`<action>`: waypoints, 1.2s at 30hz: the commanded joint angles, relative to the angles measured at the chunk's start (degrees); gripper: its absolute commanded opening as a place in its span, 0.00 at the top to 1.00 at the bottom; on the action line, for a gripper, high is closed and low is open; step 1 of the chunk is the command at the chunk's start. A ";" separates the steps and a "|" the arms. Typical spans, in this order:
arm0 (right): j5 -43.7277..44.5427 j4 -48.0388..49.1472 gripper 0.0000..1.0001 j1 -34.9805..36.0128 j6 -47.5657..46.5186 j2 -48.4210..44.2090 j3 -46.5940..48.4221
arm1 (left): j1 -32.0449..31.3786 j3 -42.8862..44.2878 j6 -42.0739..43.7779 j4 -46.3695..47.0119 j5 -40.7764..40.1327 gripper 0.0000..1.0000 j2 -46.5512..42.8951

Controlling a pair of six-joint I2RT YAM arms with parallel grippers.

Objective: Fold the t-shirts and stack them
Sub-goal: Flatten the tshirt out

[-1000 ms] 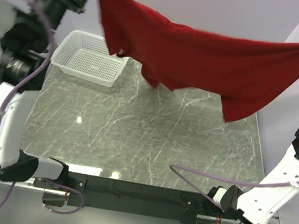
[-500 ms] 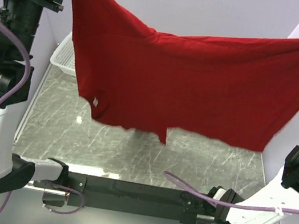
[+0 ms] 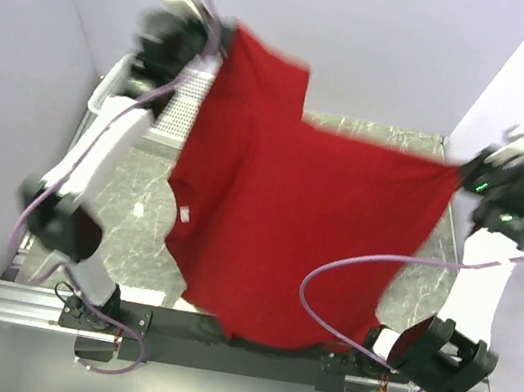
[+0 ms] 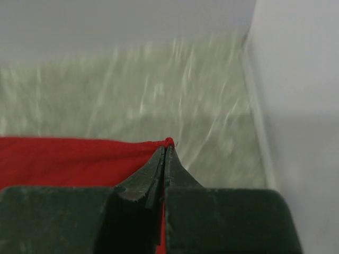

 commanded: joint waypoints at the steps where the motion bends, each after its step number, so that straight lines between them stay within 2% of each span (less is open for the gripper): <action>1: 3.39 9.01 1.00 3.85 -5.11 -1.87 -11.40 | -2.29 -7.92 -1.95 3.15 0.72 1.00 5.72; 3: 7.16 14.45 1.00 6.84 -6.43 -0.03 -18.50 | -3.34 -11.53 -1.77 4.83 -1.56 0.99 10.44; 6: 10.60 19.83 1.00 9.21 -6.70 4.54 -22.84 | -3.87 -9.97 -1.95 2.30 -4.45 1.00 18.61; 10: 16.48 21.33 1.00 9.48 -5.56 13.58 -20.66 | -4.23 -3.21 -1.77 -1.23 -6.93 1.00 26.81; 15: 18.08 20.45 1.00 9.48 -5.12 20.63 -14.70 | -4.32 2.86 -0.11 -3.86 -8.77 1.00 32.17; 23: 17.99 17.90 1.00 10.89 -4.06 28.01 -5.81 | -3.26 9.55 2.18 -5.98 -11.94 0.99 36.22; 29: 17.03 15.36 1.00 10.98 -2.74 31.18 2.27 | -2.30 12.80 2.53 -5.10 -10.89 1.00 37.45; 36: 14.48 13.95 1.00 10.98 -3.35 30.93 3.61 | -1.77 14.65 3.06 -4.14 -7.82 1.00 38.16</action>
